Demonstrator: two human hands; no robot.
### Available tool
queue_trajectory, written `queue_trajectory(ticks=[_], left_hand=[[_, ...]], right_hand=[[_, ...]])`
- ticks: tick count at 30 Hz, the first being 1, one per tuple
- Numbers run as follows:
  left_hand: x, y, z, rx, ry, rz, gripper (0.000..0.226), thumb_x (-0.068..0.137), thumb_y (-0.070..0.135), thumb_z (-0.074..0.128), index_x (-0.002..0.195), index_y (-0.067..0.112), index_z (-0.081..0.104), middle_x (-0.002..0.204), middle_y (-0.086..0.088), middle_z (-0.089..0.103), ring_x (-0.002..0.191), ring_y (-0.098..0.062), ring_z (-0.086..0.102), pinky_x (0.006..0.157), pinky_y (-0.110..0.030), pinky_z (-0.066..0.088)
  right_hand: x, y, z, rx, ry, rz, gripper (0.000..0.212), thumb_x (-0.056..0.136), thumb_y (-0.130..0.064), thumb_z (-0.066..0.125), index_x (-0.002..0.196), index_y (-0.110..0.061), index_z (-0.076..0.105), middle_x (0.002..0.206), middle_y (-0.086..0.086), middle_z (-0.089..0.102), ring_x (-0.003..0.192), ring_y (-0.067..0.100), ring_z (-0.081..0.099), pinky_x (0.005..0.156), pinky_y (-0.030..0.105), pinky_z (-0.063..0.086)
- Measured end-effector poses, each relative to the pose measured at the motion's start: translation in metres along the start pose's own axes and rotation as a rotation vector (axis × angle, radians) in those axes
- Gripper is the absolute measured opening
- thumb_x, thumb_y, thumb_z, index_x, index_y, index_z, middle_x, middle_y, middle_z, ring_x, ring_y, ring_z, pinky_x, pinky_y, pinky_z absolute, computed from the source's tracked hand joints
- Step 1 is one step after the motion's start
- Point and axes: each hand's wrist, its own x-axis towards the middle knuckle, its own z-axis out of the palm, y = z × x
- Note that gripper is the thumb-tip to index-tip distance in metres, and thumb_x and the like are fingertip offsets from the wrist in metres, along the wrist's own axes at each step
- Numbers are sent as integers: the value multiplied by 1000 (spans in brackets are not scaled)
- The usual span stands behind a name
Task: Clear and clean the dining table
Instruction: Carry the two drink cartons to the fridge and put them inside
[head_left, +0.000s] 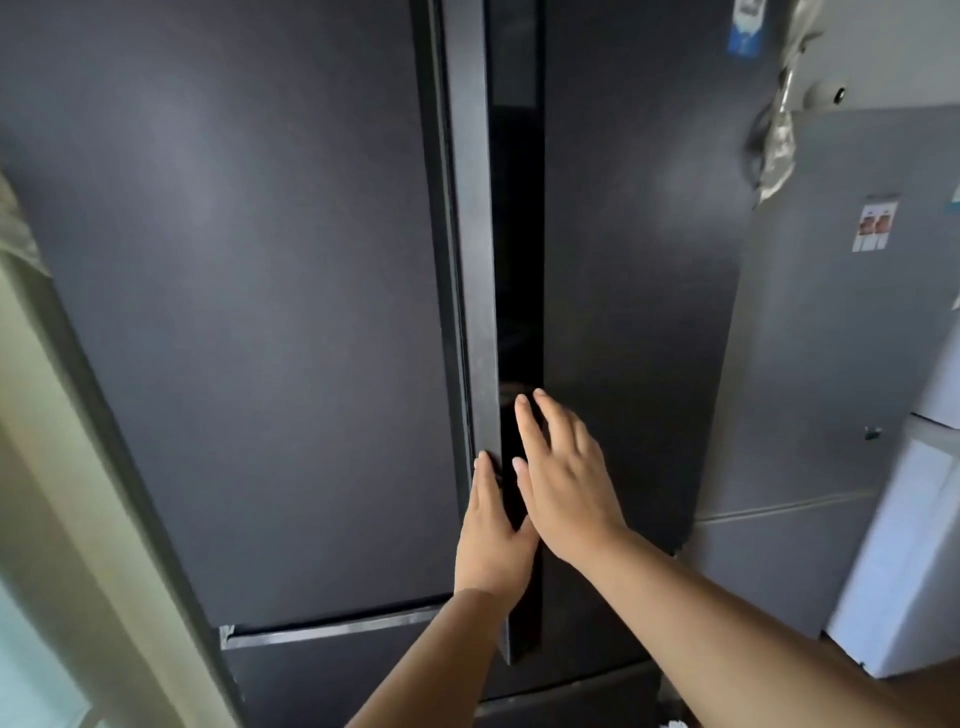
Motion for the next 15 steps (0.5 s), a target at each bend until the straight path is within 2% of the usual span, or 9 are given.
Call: queue_trajectory(ticks=[4,7,10,12,15], left_hand=[[12,-19,-6,65,-9,40,86,92,38,57,155,35,-3,162,18,5,148,-2,13,113,-21,23],[20,-28,-10,179,30,101,87,94,24,53,155,33,-8,162,19,-6,148,2,-2,113,-15,12],[32,-33,-15,289,72,183,82,94,10,43,155,31,-8,160,19,-14,144,5,-17,118,-18,3],[44,-42,-18,347,55,244,78,95,7,38,155,30,-5,160,18,-14,144,5,-19,119,-20,2],[51,-47,-15,402,-12,298,74,96,8,33,155,29,-6,161,17,-13,143,5,-20,122,-24,5]], right_hand=[[23,-8,15,-20,-49,-4,67,98,-35,48,156,-17,18,160,12,24,140,32,35,109,44,42],[38,-11,27,-42,-73,-11,67,97,-31,49,156,-16,18,160,12,23,141,33,33,109,44,41],[55,-13,39,-43,-111,-22,69,95,-29,54,154,-16,22,160,10,27,141,34,35,105,45,44],[68,-18,51,-37,-139,-20,71,94,-29,58,154,-16,23,160,9,28,141,33,35,103,45,45],[73,-18,60,-39,-199,-20,74,97,-29,53,157,-17,11,165,6,12,147,31,23,110,46,38]])
